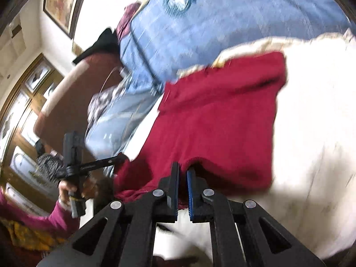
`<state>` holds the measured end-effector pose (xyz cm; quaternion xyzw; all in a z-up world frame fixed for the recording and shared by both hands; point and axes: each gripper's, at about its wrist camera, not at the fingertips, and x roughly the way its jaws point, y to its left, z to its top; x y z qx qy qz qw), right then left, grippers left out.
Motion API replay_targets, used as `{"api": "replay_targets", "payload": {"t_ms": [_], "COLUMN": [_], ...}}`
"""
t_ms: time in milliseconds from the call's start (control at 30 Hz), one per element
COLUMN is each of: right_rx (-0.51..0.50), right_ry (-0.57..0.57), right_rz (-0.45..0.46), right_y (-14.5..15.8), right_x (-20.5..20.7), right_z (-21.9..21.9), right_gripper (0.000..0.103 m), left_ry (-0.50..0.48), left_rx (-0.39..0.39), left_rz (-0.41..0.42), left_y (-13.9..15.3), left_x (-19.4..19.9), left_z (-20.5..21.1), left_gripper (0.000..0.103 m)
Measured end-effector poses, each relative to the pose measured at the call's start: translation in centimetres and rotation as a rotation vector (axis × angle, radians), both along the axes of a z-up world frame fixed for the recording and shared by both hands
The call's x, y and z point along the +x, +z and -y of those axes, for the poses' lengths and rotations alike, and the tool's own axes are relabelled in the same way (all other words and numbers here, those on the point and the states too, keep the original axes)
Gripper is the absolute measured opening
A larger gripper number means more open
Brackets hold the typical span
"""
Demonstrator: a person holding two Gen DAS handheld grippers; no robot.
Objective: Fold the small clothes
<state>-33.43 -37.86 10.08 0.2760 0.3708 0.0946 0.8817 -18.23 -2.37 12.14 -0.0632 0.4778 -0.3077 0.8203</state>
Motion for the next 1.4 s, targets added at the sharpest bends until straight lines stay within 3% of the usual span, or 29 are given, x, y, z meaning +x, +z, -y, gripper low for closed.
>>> {"api": "replay_targets", "payload": {"t_ms": [233, 467, 700, 800, 900, 933, 967, 1033, 1100, 1133, 1233, 1333, 1400], "right_rx": [-0.03, -0.12, -0.151, -0.111, -0.044, -0.045, -0.065, -0.076, -0.063, -0.093, -0.27, -0.343, -0.431], "right_ry": [-0.138, -0.173, -0.232, -0.263, -0.29, -0.3, -0.324, -0.345, -0.335, -0.306, -0.195, -0.09, -0.092], "right_rz": [0.052, 0.015, -0.029, -0.044, -0.058, -0.063, -0.051, -0.005, 0.015, 0.012, -0.025, -0.075, -0.124], "right_y": [1.1, 0.6, -2.3, -3.8, -5.1, -5.1, -4.7, -3.5, -2.3, -1.5, -0.6, -2.0, -3.6], "right_x": [7.0, 14.8, 20.9, 23.0, 24.5, 24.6, 24.4, 23.5, 22.4, 21.9, 22.1, 23.7, 24.9], "right_z": [4.9, 8.8, 11.8, 13.2, 14.8, 15.1, 15.5, 15.8, 15.7, 14.9, 11.4, 8.1, 7.1], "right_gripper": [0.005, 0.005, 0.004, 0.004, 0.013, 0.028, 0.046, 0.051, 0.051, 0.051, 0.05, 0.046, 0.045], "left_ry": [0.061, 0.117, 0.188, 0.198, 0.208, 0.21, 0.207, 0.188, 0.191, 0.197, 0.183, 0.175, 0.184], "left_rx": [-0.052, -0.033, 0.01, 0.002, 0.001, -0.002, -0.003, -0.019, -0.019, -0.008, 0.033, 0.092, 0.143], "left_rz": [0.12, 0.164, 0.133, 0.113, 0.095, 0.087, 0.077, 0.047, 0.078, 0.111, 0.178, 0.173, 0.149], "left_y": [1.8, 0.0, -3.3, -4.3, -5.5, -5.8, -6.0, -6.3, -5.7, -5.3, -4.1, -4.4, -5.6], "left_x": [6.5, 14.3, 22.4, 24.6, 26.4, 26.9, 27.3, 27.9, 27.5, 27.0, 25.0, 22.4, 20.8], "left_z": [3.1, 7.4, 11.6, 12.3, 12.6, 12.6, 12.7, 12.5, 12.1, 11.9, 11.7, 11.5, 11.0], "left_gripper": [0.006, 0.005, 0.005, 0.006, 0.008, 0.009, 0.015, 0.026, 0.057, 0.063, 0.066, 0.066, 0.066]}}
